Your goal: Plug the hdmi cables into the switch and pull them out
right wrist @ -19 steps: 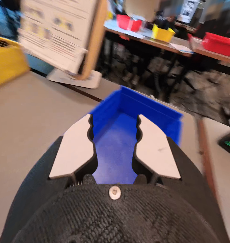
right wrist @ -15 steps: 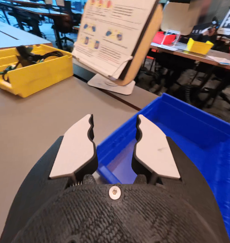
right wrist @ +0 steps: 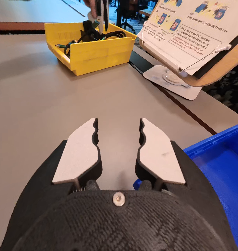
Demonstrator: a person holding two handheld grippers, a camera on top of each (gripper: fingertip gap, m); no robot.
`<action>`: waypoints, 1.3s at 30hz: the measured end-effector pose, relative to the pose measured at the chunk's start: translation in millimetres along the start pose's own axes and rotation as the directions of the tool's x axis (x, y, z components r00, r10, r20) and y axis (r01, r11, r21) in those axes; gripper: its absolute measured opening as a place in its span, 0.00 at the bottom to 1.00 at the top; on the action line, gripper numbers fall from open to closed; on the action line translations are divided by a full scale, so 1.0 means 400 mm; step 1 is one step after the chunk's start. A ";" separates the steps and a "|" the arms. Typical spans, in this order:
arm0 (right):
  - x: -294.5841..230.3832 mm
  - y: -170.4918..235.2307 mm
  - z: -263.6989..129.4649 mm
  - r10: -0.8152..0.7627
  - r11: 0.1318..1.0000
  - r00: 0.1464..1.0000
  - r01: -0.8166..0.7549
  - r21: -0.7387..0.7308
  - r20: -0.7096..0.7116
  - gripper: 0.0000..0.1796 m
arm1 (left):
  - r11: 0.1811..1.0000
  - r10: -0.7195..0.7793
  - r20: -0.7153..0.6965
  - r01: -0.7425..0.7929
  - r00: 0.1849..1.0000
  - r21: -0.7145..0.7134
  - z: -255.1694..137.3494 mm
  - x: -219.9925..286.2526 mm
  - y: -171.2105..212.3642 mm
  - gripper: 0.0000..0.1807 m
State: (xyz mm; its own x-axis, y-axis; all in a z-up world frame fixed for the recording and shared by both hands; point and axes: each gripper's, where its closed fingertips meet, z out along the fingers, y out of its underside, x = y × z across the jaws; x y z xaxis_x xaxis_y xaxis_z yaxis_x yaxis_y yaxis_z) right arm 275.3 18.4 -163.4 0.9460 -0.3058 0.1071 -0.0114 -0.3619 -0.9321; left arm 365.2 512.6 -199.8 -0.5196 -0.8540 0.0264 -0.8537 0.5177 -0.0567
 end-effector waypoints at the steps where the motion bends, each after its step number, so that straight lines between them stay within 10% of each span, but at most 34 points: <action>1: 0.003 -0.007 -0.004 -0.004 1.000 1.000 0.004 0.009 -0.014 0.33 | 0.999 0.016 0.013 -0.015 1.000 -0.047 0.016 -0.011 0.006 0.37; 11: -0.022 -0.034 -0.022 -0.037 0.996 0.998 0.032 0.089 0.059 0.32 | 0.979 0.027 -0.091 -0.045 0.995 -0.199 0.108 -0.024 0.059 0.19; 23: 0.002 -0.044 -0.024 -0.145 0.989 0.986 0.148 0.029 -0.081 0.32 | 0.958 -0.028 -0.031 0.036 0.999 0.286 -0.139 0.057 0.009 0.07; 33: -0.102 -0.209 -0.048 -0.132 0.971 0.982 0.156 0.184 -0.138 0.30 | 0.664 0.066 0.033 -0.068 0.997 0.745 -0.557 0.337 -0.009 0.06; 39: -0.273 -0.283 0.003 -0.103 0.970 0.992 0.118 0.214 -0.077 0.33 | 0.463 0.164 -0.223 0.124 0.961 0.877 -0.614 0.649 0.012 0.07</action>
State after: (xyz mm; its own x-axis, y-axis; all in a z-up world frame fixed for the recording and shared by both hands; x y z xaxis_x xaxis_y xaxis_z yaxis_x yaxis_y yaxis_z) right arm 173.5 93.8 -70.0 0.9142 -0.3341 0.2292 0.1694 -0.1988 -0.9653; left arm 217.4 306.1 52.0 -0.6474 -0.7239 0.2385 -0.4297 0.0882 -0.8986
